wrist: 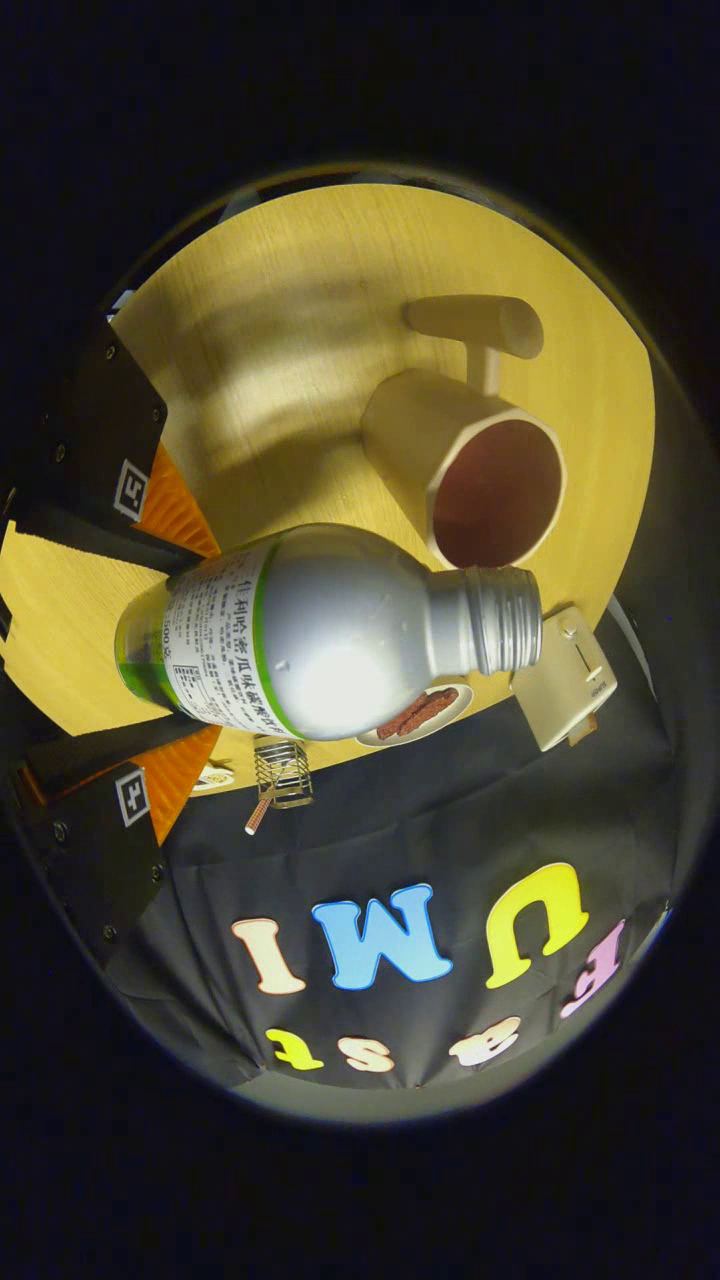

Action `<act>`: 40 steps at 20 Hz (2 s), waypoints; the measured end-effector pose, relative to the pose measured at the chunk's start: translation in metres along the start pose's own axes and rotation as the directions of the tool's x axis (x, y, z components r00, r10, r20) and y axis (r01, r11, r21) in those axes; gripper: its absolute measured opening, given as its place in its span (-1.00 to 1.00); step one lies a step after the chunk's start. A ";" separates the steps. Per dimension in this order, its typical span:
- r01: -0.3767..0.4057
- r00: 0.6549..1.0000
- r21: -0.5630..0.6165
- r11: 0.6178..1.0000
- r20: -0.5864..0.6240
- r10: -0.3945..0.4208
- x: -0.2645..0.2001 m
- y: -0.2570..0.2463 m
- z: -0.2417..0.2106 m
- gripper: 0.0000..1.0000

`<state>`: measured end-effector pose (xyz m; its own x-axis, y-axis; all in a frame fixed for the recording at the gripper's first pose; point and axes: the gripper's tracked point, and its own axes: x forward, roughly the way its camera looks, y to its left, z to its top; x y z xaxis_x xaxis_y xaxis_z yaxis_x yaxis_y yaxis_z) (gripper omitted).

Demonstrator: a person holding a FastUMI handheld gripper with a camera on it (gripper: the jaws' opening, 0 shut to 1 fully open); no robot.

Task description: Take the bottle from table, then pour the juice into the cup, finally place the bottle on the coaster

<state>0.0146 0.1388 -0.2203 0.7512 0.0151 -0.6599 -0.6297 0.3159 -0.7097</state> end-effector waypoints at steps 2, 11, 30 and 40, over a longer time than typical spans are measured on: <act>0.007 1.000 -0.032 0.999 -0.014 -0.007 0.000 -0.002 0.000 0.50; 0.023 0.998 -0.171 0.985 -0.054 -0.033 0.002 -0.008 0.006 0.50; 0.047 0.989 -0.422 0.905 -0.108 -0.101 -0.003 -0.036 0.006 0.49; 0.036 0.984 -0.520 0.853 -0.133 -0.123 -0.005 -0.046 0.014 0.49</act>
<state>0.0424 0.1372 -0.1805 0.7898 -0.1498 -0.5948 -0.6130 -0.2231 -0.7579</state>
